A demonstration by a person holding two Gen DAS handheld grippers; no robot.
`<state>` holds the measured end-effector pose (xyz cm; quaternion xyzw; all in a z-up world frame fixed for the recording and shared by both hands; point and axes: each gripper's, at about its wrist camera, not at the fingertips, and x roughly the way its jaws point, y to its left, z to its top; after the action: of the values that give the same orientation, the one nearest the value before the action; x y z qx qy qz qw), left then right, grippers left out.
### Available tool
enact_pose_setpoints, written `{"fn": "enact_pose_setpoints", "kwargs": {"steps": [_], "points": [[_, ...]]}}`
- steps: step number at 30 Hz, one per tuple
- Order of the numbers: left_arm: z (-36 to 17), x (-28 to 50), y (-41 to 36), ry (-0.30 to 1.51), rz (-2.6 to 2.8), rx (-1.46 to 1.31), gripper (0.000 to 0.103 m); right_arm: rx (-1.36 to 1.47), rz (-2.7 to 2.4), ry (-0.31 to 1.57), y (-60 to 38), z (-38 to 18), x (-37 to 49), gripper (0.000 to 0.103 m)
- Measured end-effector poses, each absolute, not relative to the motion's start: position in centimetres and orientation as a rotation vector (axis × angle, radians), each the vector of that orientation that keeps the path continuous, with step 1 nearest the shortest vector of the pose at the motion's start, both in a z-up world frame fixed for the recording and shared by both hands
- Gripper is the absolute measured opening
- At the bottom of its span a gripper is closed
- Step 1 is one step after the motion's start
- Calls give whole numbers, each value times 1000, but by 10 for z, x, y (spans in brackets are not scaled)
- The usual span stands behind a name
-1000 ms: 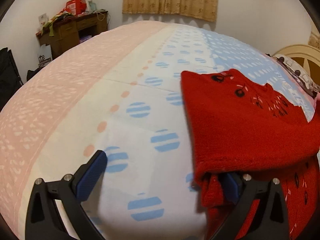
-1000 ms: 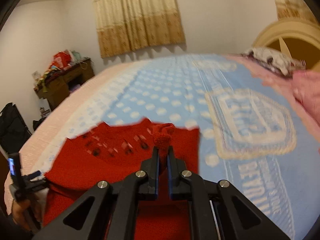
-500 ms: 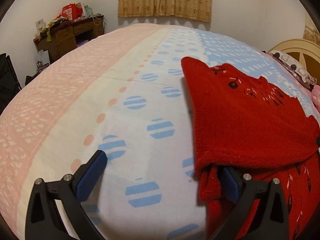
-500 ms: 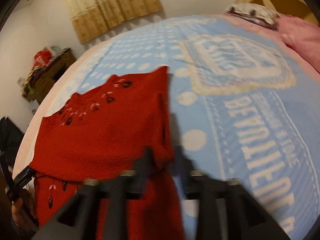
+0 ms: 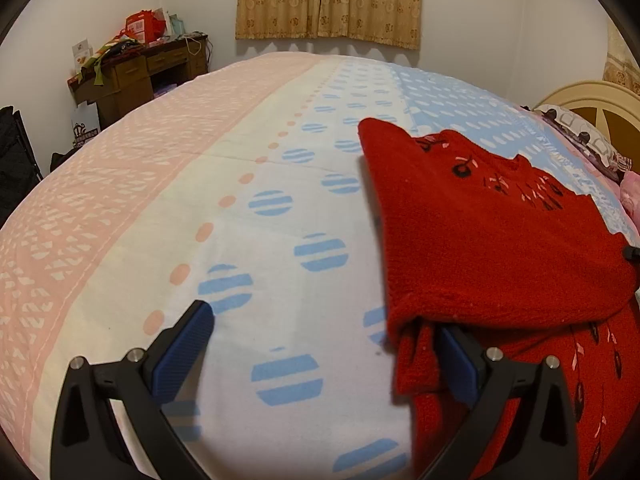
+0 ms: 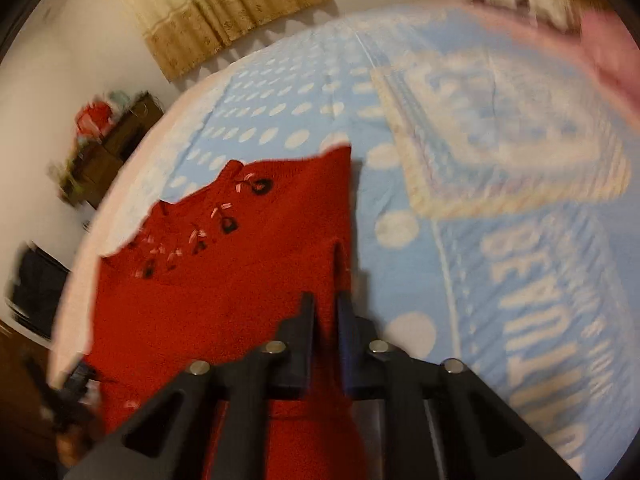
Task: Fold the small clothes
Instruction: 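Drag the held cuff along the sweater side with the right tool, then open the right tool and release the sleeve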
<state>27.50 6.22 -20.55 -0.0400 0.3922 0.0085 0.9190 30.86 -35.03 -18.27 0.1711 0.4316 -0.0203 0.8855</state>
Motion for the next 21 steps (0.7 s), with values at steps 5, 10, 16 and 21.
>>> {"fn": "enact_pose_setpoints", "kwargs": {"steps": [5,10,16,21], "points": [[-205,272,64,797,32,-102,103,311,-70,832,-335,-168,295,10],[-204,268,65,804,25,-111,103,294,-195,888,-351,-193,290,11],[-194,238,70,780,21,-141,103,295,-176,782,-354,-168,265,32],[-176,230,69,732,68,-119,103,206,23,772,-306,-157,262,53]]}}
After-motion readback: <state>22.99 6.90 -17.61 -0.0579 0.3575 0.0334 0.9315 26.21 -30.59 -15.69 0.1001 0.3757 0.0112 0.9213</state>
